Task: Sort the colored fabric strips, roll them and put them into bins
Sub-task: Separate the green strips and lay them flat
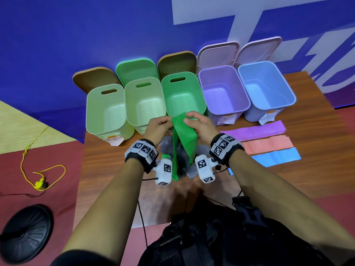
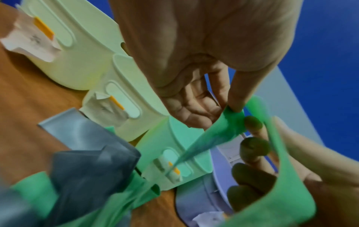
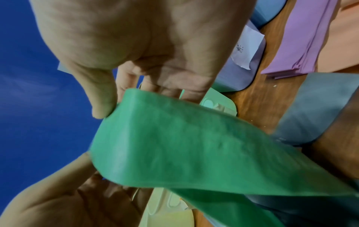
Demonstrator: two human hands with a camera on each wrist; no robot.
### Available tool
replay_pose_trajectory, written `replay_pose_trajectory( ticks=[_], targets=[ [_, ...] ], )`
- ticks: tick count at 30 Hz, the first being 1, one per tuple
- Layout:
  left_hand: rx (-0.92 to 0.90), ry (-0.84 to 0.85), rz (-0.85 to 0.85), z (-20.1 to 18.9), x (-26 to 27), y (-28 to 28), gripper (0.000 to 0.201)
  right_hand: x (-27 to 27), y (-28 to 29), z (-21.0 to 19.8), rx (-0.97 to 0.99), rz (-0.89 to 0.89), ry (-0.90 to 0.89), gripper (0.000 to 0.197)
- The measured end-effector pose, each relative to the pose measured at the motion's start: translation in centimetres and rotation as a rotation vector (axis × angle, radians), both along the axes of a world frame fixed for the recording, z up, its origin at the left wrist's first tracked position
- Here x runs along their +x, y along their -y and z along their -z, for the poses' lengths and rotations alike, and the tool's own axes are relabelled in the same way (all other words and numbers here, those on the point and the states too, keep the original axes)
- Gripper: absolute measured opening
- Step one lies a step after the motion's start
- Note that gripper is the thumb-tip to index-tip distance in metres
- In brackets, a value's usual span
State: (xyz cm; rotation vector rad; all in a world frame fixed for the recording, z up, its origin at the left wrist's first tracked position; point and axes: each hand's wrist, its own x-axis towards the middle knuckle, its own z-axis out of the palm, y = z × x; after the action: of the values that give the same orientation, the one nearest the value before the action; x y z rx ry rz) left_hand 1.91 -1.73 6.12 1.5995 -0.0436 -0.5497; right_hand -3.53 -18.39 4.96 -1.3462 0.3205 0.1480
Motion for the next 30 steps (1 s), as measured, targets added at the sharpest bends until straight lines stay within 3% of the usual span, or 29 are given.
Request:
replay_pose_trajectory(
  ticks=[30],
  targets=[
    [-0.107,0.082,0.005,-3.4,1.3,2.4,0.017,1.0,1.9,-3.4,-0.056,0.153,0.13,0.011]
  ],
)
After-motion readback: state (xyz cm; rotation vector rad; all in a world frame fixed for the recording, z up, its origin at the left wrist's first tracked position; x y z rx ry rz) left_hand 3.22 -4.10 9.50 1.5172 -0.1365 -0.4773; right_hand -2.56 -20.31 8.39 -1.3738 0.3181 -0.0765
